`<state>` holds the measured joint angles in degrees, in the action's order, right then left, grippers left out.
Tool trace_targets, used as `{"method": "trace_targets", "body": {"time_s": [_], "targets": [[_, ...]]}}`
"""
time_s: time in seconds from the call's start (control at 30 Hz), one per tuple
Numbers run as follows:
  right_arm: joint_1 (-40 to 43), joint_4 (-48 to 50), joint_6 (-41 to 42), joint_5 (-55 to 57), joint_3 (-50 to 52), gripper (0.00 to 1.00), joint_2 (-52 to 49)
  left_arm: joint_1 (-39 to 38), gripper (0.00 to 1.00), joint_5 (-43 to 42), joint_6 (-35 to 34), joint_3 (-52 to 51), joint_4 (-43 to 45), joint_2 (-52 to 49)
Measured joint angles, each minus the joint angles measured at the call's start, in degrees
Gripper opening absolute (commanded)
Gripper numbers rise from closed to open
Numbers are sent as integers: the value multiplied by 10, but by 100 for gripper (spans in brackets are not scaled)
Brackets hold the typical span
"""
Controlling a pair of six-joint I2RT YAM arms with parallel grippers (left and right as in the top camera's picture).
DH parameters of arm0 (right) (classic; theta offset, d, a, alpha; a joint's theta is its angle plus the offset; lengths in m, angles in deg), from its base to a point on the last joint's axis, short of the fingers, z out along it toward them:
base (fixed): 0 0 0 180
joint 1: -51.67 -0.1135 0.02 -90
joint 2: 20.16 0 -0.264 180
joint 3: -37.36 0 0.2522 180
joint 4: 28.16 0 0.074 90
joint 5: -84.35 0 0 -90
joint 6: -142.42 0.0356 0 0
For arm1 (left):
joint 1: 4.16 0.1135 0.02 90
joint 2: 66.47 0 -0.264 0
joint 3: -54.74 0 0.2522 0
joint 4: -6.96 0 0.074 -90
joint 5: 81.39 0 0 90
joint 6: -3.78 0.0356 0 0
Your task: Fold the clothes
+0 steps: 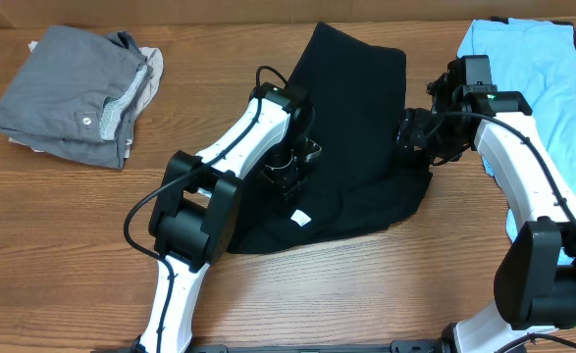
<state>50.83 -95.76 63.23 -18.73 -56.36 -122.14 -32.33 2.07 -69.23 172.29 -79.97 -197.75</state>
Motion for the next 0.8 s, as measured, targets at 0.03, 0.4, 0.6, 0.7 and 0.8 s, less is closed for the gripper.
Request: {"method": "trace_targets", "body": {"time_s": [0.03, 0.4, 0.6, 0.7, 0.8], "targets": [[0, 1, 0, 0, 0, 76, 0, 0, 67, -5, -2, 0, 1, 0], [0, 8, 0, 0, 0, 77, 0, -7, 34, -43, -11, 0, 18, 0], [0, 9, 0, 0, 0, 77, 0, -7, 4, -49, -46, 0, 33, 0], [0, 7, 0, 0, 0, 77, 0, -7, 4, -48, -66, 0, 35, 0], [0, 3, 0, 0, 0, 78, 0, -6, 4, -48, -80, 8, 8, 0]]}}
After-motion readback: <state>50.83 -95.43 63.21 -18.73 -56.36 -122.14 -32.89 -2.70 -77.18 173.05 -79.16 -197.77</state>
